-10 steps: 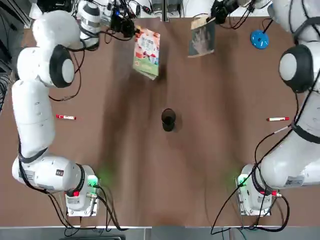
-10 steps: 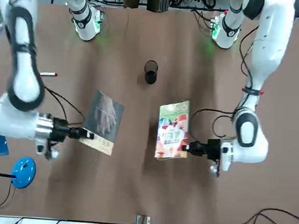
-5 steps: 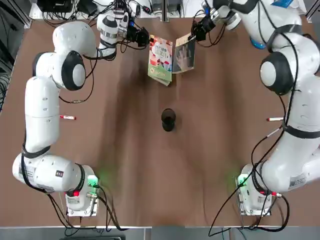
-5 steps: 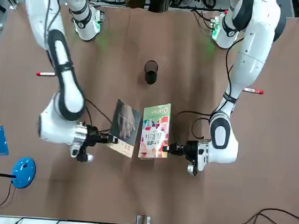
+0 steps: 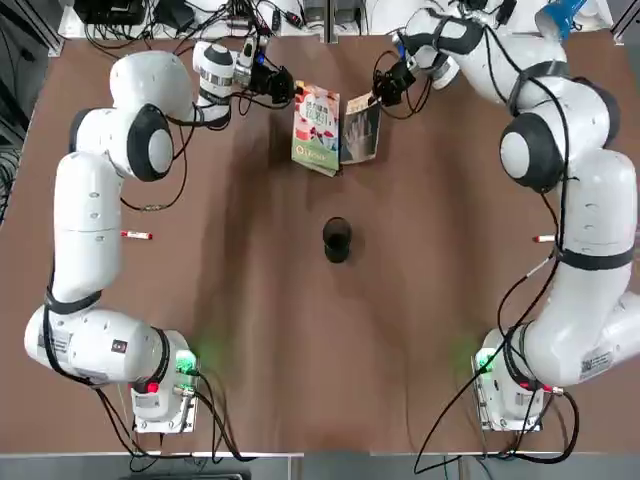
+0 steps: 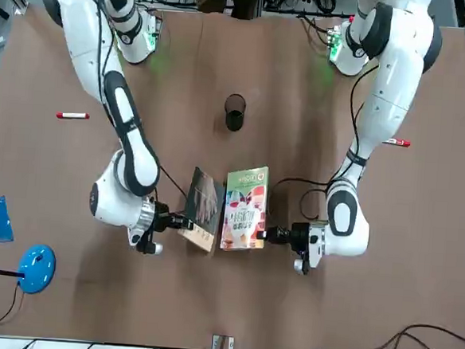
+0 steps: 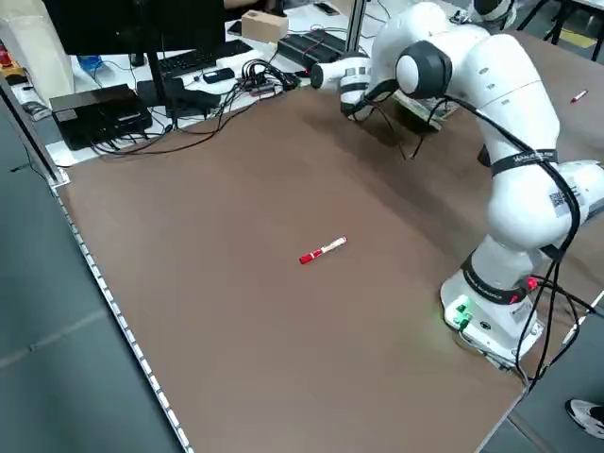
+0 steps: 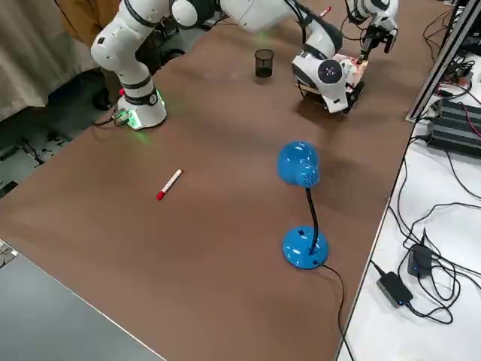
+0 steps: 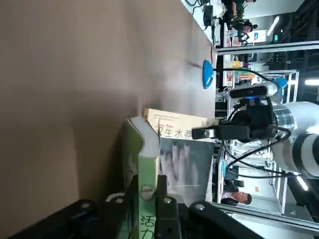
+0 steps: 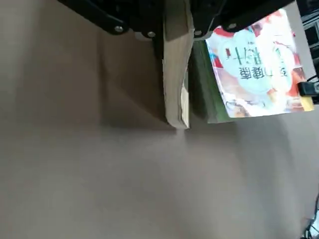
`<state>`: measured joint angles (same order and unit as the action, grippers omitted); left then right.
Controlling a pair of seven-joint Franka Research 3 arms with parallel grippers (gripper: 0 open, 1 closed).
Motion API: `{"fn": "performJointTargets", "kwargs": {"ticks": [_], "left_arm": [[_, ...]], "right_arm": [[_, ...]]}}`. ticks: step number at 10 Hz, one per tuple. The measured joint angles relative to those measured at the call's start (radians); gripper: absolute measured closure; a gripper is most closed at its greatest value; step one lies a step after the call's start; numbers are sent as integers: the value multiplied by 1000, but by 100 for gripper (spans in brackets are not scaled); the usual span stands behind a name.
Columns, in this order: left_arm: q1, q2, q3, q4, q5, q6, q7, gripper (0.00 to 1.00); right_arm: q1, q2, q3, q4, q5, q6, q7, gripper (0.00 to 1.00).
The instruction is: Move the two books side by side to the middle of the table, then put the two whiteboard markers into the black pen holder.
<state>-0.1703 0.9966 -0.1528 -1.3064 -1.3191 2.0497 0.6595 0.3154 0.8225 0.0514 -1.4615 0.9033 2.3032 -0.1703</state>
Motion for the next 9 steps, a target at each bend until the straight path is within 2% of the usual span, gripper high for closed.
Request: {"fn": "performJointTargets", "kwargs": {"ticks": [2,3,5,7,8,9], "left_arm": [[2,21,3,0,0,-3,54,84],[1,33,1,0,0,-4,74,82],[-2,48,-3,1,-1,-3,80,73],[-3,51,-9,4,-2,-3,66,42],[-6,51,-9,13,0,-3,45,26],[-6,45,-9,26,25,-3,33,10]], "right_arm": [[13,6,-2,0,0,10,0,82],[15,11,-2,0,0,13,0,68],[15,19,-7,2,0,22,-4,37],[3,18,-16,14,0,24,-22,7],[-11,17,-17,26,0,22,-32,1],[-24,12,-17,37,1,16,-36,1]]}}
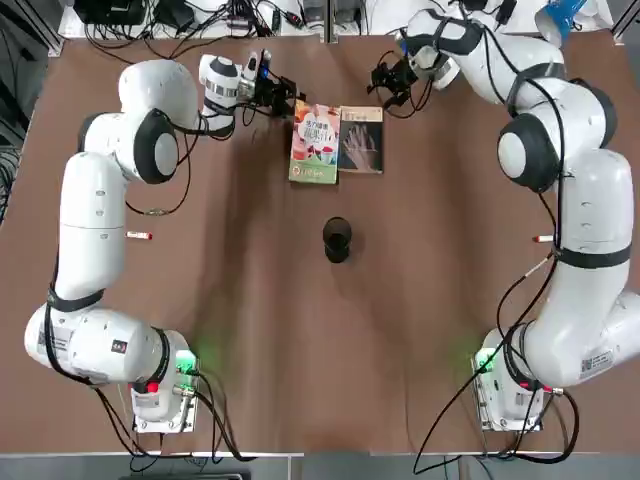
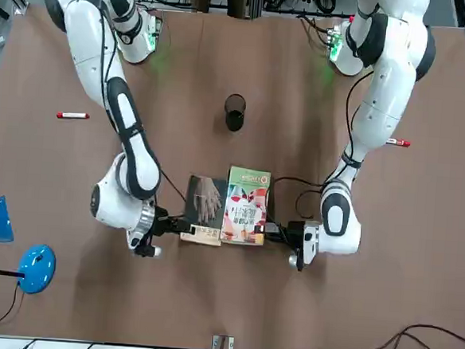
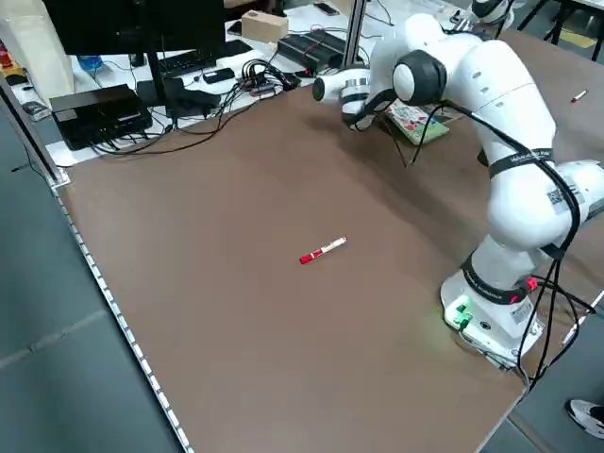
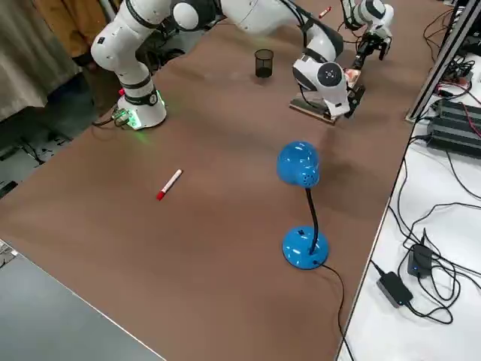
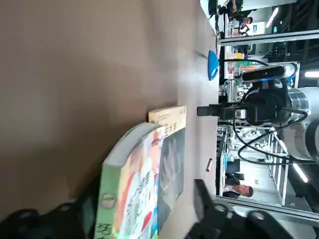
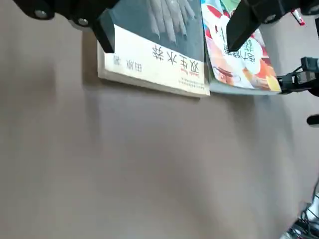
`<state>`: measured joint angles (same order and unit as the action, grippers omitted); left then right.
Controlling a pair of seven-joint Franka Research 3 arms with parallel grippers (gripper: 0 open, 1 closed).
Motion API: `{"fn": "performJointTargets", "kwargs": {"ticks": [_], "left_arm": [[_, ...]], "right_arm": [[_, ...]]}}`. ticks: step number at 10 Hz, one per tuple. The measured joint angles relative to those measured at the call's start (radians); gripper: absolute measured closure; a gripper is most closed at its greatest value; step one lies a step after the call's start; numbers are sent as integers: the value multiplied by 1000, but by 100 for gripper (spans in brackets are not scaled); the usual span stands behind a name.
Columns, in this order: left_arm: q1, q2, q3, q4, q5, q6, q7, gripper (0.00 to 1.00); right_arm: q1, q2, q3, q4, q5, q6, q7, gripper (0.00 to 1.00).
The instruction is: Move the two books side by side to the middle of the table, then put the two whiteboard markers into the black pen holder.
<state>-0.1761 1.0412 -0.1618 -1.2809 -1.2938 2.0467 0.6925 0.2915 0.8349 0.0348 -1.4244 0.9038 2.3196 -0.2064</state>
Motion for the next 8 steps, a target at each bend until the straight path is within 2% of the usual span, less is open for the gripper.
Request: {"fn": "performJointTargets", "kwargs": {"ticks": [1,2,3,4,5,6,8], "left_arm": [[2,-19,1,13,66,0,-15,0],[9,-56,3,23,150,0,-72,0],[23,-104,6,26,257,-1,-161,0],[49,-148,6,26,364,-8,-218,0],[70,-189,7,26,442,-46,-238,0],[81,-229,15,27,501,-98,-245,0],[118,-330,41,25,656,-260,-348,0]], "right_arm": [[-6,-14,0,8,0,-3,0,1],[-13,-41,-2,15,0,-22,0,1],[-29,-80,-14,16,0,-96,2,1],[-69,-122,-33,16,-4,-226,2,1],[-118,-167,-63,17,-36,-374,-2,1],[-149,-218,-111,18,-100,-511,-4,1],[-163,-351,-227,19,-272,-716,-5,1]]}}
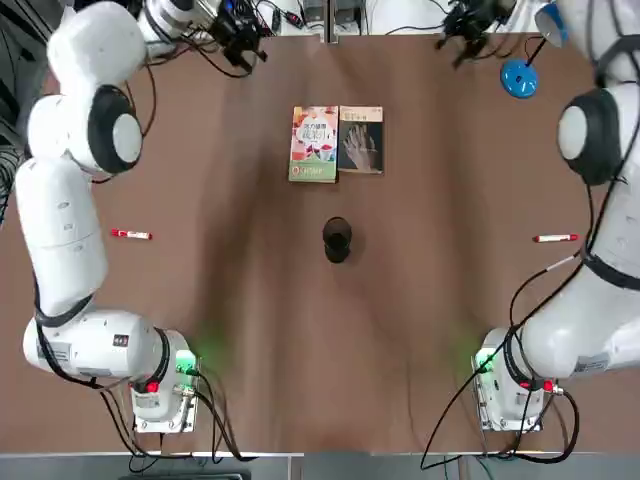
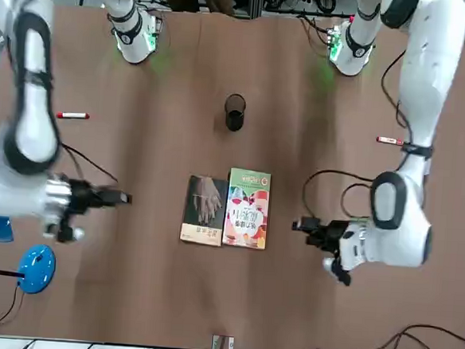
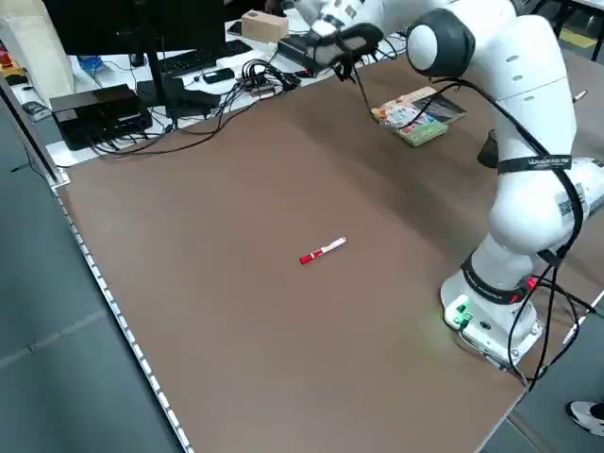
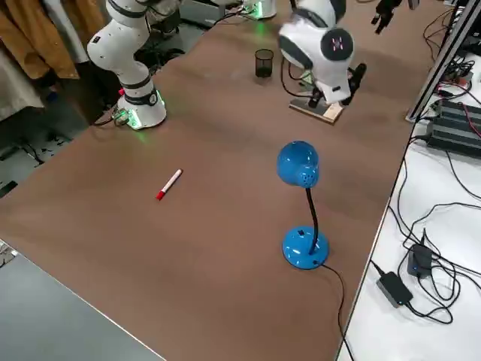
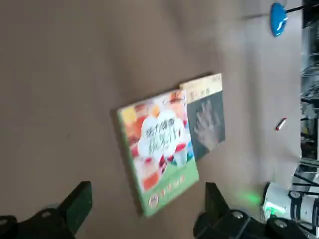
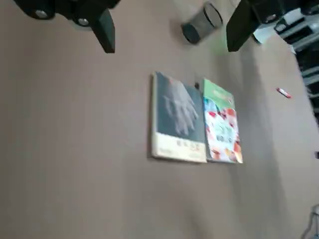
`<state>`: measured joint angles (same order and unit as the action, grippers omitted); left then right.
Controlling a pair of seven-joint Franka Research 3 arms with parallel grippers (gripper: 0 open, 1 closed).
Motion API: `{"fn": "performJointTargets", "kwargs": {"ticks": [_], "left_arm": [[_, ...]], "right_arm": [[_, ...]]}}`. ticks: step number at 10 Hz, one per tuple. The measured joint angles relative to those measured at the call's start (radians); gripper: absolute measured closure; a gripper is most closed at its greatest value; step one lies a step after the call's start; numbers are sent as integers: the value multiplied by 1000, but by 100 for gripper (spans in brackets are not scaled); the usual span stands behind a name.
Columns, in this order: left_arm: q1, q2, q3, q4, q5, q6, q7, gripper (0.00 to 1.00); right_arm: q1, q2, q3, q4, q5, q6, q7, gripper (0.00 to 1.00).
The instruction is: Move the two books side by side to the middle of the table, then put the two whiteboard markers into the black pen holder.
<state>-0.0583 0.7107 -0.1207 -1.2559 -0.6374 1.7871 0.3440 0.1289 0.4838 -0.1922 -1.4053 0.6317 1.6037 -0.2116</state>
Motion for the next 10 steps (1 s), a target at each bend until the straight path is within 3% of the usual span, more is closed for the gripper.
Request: {"fn": "performJointTargets", "kwargs": {"ticks": [2,3,5,8,10], "left_arm": [[55,-108,2,-4,222,-153,-137,0],[64,-163,2,-16,317,-188,-159,0],[86,-296,5,-130,403,-205,-142,2],[233,-524,7,-430,493,-204,335,3],[304,-636,7,-600,513,-120,581,5]], "right_arm": [[-16,-143,-68,-5,-214,-159,-53,1],[-49,-207,-78,-19,-287,-222,-138,1],[-146,-327,-84,-121,-402,-254,-347,1],[-278,-454,-87,-388,-477,-91,-699,1],[-335,-464,-88,-592,-480,184,-941,1]]}}
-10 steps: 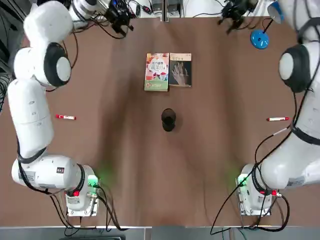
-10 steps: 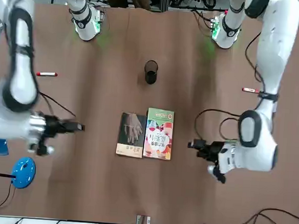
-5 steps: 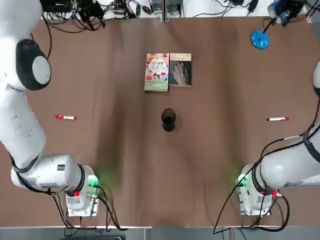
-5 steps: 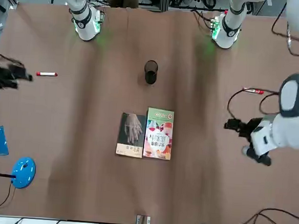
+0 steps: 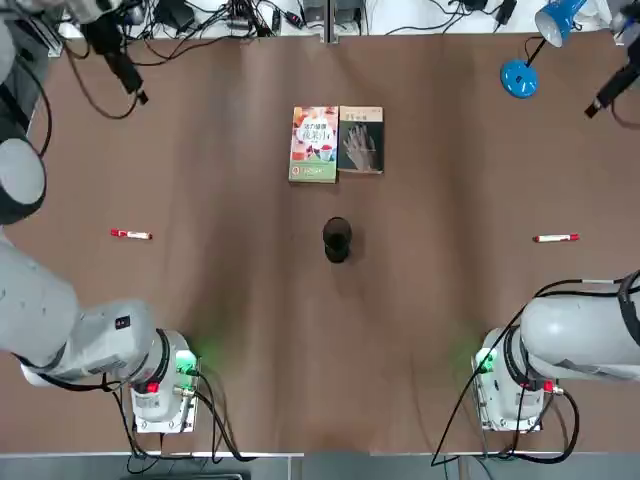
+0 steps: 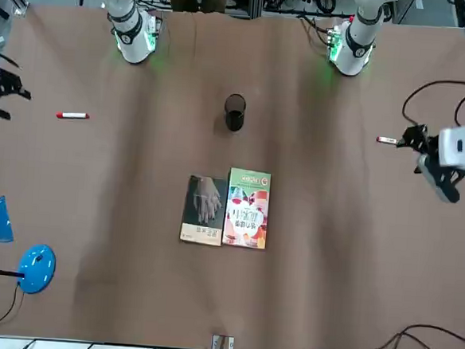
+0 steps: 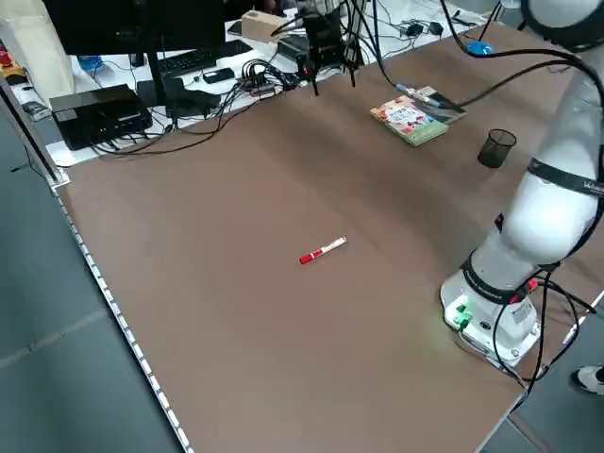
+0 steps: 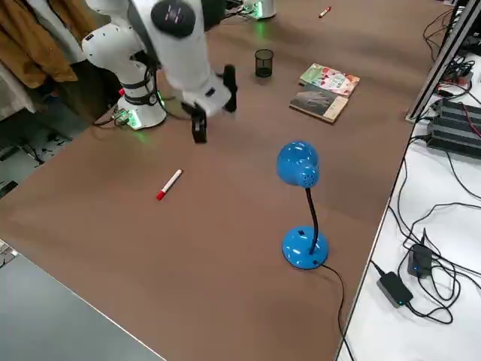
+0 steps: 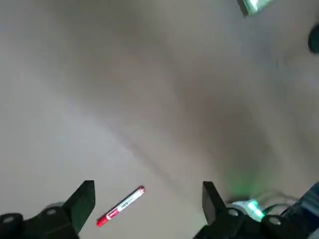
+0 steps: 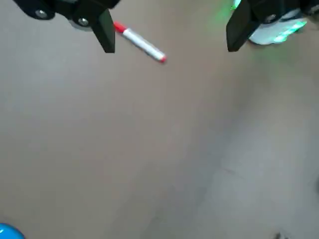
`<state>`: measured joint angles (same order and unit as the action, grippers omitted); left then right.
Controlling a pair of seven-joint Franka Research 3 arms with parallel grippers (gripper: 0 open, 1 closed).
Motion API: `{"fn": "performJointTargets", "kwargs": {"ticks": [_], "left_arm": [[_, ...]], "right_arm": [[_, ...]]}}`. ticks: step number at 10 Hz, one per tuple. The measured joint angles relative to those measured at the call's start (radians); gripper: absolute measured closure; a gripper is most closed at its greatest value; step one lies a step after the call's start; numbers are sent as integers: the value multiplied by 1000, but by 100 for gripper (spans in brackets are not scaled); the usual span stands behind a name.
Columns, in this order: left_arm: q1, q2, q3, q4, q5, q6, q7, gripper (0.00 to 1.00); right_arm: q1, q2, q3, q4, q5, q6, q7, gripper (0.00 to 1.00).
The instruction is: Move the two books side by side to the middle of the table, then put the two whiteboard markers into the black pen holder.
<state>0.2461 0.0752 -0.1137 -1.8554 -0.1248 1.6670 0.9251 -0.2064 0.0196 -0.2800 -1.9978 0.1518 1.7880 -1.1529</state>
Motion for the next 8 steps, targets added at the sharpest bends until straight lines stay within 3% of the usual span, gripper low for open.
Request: {"fn": "performJointTargets", "kwargs": {"ticks": [3,5,8], "left_arm": [[76,-104,-1,-279,26,256,323,3],[89,-93,-2,-355,27,342,471,0],[139,-55,-4,-468,29,515,672,3]], "right_arm": [[-27,25,1,-235,-3,348,-305,1],[-60,93,2,-289,-7,461,-524,1],[-145,223,2,-297,-9,541,-814,2]]}}
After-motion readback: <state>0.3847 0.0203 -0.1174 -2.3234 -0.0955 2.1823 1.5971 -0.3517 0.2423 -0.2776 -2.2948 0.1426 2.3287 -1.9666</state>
